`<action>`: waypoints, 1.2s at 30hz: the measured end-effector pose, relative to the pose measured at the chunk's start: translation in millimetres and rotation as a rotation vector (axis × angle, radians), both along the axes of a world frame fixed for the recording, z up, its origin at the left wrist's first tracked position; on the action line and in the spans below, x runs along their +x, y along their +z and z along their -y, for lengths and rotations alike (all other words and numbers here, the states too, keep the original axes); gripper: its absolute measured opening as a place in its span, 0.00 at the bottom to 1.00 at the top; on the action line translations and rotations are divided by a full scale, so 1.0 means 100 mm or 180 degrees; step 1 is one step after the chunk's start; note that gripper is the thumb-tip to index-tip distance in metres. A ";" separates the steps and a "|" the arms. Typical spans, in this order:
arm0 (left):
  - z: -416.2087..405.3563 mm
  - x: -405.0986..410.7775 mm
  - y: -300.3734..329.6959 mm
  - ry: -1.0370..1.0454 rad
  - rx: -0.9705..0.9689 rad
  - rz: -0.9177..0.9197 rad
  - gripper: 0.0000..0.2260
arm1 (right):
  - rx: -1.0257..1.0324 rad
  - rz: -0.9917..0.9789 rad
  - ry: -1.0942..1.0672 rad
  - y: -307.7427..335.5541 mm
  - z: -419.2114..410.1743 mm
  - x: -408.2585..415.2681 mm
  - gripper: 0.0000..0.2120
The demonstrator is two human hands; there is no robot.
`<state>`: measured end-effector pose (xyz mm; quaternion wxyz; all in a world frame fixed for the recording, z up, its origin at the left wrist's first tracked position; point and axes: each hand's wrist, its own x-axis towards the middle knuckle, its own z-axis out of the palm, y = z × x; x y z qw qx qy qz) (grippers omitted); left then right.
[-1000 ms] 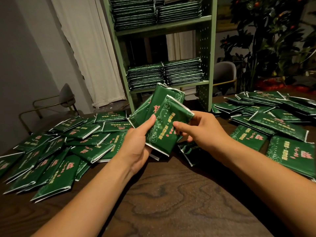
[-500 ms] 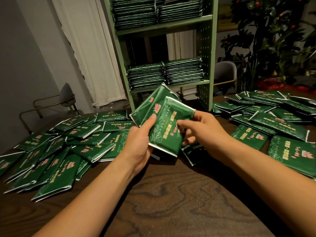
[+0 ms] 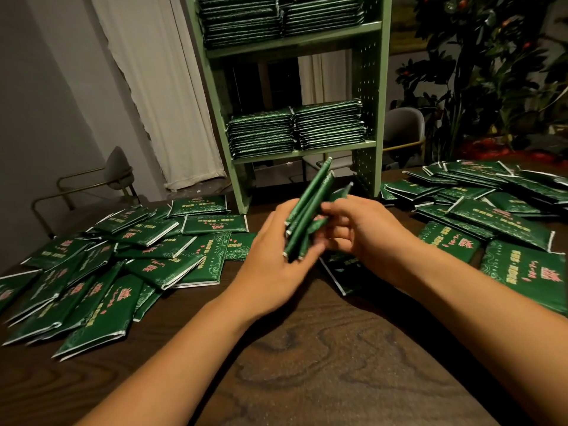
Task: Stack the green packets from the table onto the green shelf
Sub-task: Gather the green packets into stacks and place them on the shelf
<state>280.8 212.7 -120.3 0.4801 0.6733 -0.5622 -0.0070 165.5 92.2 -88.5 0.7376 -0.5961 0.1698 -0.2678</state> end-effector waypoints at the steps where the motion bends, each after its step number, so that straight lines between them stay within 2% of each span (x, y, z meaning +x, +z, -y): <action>1: 0.00 0.00 0.01 0.0074 -0.0137 -0.0273 0.20 | -0.0045 0.0036 0.0004 -0.01 0.00 0.00 0.06; 3: -0.01 0.02 0.05 0.0249 -0.0277 -0.0810 0.17 | -0.0501 0.0021 -0.0371 -0.02 0.07 0.00 0.08; 5: -0.03 0.08 0.08 0.0336 -0.0258 -0.1114 0.17 | -0.1438 -0.0138 -0.0768 -0.04 0.15 -0.06 0.23; 7: -0.06 0.13 0.09 0.0317 -0.0085 -0.1140 0.15 | -0.2206 -0.0240 -0.0533 -0.09 0.18 -0.08 0.36; 8: -0.07 0.13 0.10 0.0313 0.0001 -0.1124 0.15 | -0.2352 -0.0264 -0.0305 -0.12 0.18 -0.09 0.37; 10: -0.08 0.15 0.09 0.0342 0.0013 -0.1226 0.16 | -0.2437 -0.0362 -0.0175 -0.17 0.15 -0.07 0.27; 13: -0.07 0.19 0.12 0.0406 -0.0409 -0.1687 0.12 | -0.2568 -0.0451 -0.0597 -0.20 0.08 -0.01 0.18; 15: -0.05 0.20 0.13 0.0555 -0.0636 -0.2035 0.06 | -0.2564 -0.0492 -0.0600 -0.22 0.03 0.03 0.20; 18: 0.03 0.20 0.04 0.1002 -0.0491 -0.1897 0.11 | -0.2746 -0.0824 -0.0299 -0.28 -0.05 0.07 0.33; 21: 0.07 0.18 0.03 0.1254 -0.0423 -0.1944 0.14 | -0.2770 -0.0660 -0.0576 -0.24 -0.04 0.06 0.45; 23: 0.07 0.17 0.06 0.1116 -0.0593 -0.2306 0.16 | -0.2877 -0.0527 -0.0553 -0.21 -0.03 0.04 0.43; 26: 0.07 0.14 0.07 0.1115 -0.0608 -0.2262 0.12 | -0.3466 -0.0709 -0.0170 -0.26 -0.06 0.03 0.33; 30: 0.03 0.12 0.07 0.0682 -0.0398 -0.2502 0.11 | -0.3531 -0.0919 0.0023 -0.25 -0.05 0.01 0.28; 31: 0.01 0.13 0.06 0.0610 -0.0314 -0.2480 0.13 | -0.3485 -0.0923 0.0045 -0.24 -0.05 0.01 0.28; 33: -0.02 0.16 0.04 0.0601 -0.0044 -0.2000 0.20 | -0.3296 -0.0841 -0.0036 -0.21 -0.02 -0.02 0.28; 36: -0.04 0.16 0.03 0.0576 0.0221 -0.1343 0.21 | -0.2858 -0.0819 -0.0371 -0.17 0.04 -0.06 0.33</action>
